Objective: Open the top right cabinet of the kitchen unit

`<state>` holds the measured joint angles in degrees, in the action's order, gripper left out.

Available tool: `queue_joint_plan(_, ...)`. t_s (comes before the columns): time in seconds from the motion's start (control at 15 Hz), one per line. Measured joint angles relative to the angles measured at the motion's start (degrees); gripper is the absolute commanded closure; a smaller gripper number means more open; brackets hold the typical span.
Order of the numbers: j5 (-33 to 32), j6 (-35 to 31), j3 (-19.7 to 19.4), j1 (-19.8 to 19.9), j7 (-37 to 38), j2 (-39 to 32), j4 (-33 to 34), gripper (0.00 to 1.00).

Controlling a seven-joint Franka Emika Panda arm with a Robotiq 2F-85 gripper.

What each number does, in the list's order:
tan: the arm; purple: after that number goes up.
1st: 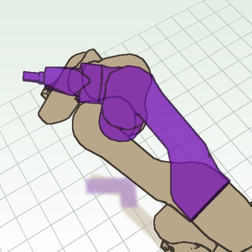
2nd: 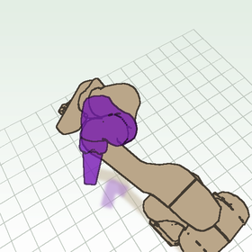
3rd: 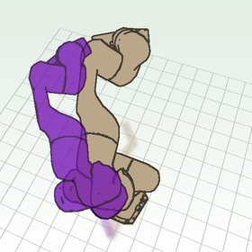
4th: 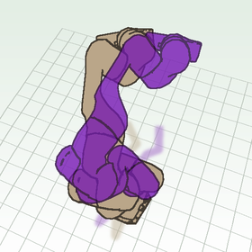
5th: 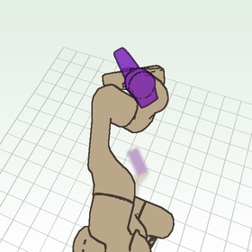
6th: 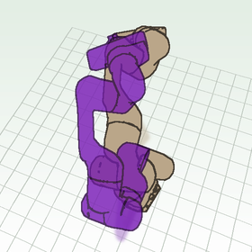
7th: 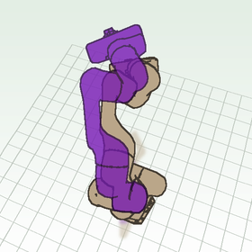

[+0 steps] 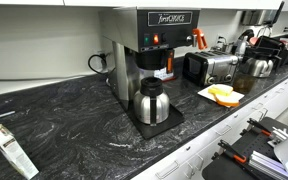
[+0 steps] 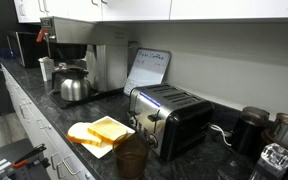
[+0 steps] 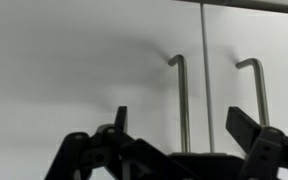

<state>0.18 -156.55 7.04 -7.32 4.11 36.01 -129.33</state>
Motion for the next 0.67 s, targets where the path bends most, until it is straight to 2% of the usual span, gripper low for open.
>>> queue_joint_plan(0.67, -0.58, -0.32, -0.14, 1.28, -0.05, -2.54, -0.64, 0.00)
